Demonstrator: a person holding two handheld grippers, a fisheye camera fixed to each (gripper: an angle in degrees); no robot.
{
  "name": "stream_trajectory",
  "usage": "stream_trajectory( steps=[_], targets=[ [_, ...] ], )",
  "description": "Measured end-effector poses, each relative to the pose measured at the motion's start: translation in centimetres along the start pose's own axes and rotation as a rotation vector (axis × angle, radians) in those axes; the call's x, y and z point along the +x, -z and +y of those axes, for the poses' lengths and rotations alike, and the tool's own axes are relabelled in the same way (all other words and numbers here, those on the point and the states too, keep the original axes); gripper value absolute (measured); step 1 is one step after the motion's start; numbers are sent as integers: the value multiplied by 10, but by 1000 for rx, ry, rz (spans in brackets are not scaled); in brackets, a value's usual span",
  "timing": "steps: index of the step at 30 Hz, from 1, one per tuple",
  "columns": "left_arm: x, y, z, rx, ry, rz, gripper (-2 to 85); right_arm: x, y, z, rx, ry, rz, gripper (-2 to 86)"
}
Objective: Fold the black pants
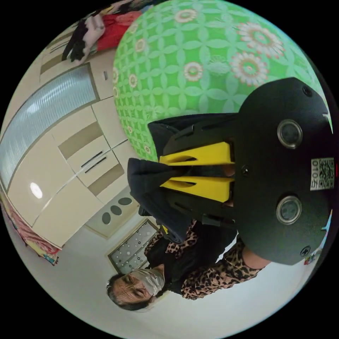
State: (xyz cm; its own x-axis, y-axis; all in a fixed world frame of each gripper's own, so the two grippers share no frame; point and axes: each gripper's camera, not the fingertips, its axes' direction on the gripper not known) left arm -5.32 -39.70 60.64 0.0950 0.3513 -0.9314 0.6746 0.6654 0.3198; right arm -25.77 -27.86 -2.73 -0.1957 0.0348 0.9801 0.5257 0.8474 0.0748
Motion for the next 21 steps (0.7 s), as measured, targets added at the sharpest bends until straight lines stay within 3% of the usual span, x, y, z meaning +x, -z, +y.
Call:
stream_trajectory(
  steps=[5, 9, 12, 16, 21],
  targets=[
    [-89, -57, 62, -191, 133, -58, 52, 53, 27, 137, 142, -403, -22, 89],
    [-116, -67, 92, -239, 164, -67, 53, 45, 74, 242, 486, -597, -64, 62],
    [-127, -71, 109, -286, 150, -87, 52, 24, 93, 291, 739, -568, -174, 58],
    [-130, -83, 128, -379, 77, -176, 51, 0, 63, 283, 596, -684, -107, 150],
    [-134, -80, 141, -397, 30, -205, 51, -25, 31, 232, 444, -694, -68, 178]
  ],
)
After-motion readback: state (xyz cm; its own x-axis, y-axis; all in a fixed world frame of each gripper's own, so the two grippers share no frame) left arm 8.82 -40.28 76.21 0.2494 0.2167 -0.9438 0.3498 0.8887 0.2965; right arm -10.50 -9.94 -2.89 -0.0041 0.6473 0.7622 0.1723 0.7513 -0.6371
